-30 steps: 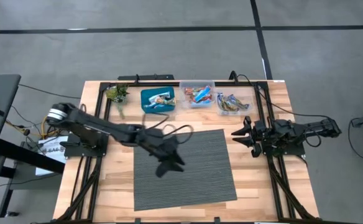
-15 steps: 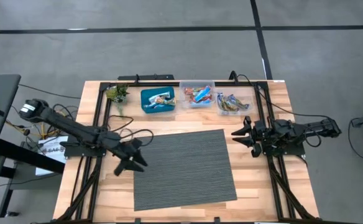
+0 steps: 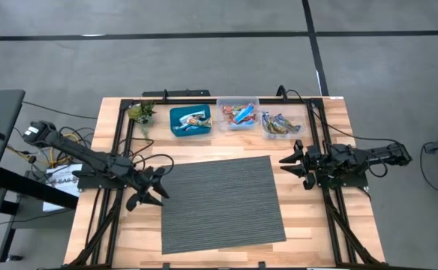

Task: Pick and place Granola Bars by type
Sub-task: Return to Home Position

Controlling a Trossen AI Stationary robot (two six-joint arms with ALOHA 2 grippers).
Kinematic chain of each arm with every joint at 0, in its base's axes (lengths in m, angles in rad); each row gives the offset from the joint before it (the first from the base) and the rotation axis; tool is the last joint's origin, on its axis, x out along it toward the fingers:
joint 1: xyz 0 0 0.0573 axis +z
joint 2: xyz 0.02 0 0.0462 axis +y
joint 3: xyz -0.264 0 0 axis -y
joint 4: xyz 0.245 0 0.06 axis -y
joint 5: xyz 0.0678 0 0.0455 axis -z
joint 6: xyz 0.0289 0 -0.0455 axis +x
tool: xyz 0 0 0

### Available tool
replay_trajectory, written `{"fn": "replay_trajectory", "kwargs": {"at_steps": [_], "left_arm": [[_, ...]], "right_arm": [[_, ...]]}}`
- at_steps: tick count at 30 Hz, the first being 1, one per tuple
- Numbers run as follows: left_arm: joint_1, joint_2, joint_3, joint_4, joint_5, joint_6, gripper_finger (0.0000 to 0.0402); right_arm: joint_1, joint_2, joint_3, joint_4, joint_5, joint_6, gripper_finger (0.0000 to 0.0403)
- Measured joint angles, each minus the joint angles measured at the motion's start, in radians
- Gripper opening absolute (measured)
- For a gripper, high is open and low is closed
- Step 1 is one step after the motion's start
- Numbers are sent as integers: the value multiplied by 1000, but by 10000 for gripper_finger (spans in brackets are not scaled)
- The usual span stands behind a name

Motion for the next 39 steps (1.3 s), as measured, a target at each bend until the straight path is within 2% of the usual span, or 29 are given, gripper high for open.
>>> {"fn": "replay_trajectory", "kwargs": {"at_steps": [8, 16, 20, 31, 34, 39], "left_arm": [[0, -95, -69, 54, -40, 20, 165], [0, -174, -70, 14, -99, 85, 165], [0, -258, -70, -18, -100, 111, 165], [5, -614, -71, -336, -232, 136, 165], [5, -626, -72, -351, -277, 153, 165], [5, -625, -72, -353, -284, 170, 165]], "right_arm": [[0, 0, 0, 0, 0, 0, 107], [0, 0, 0, 0, 0, 0, 107], [0, 0, 0, 0, 0, 0, 107], [0, 0, 0, 0, -1, 0, 107], [0, 0, 0, 0, -1, 0, 107], [0, 0, 0, 1, 0, 0, 107]]}}
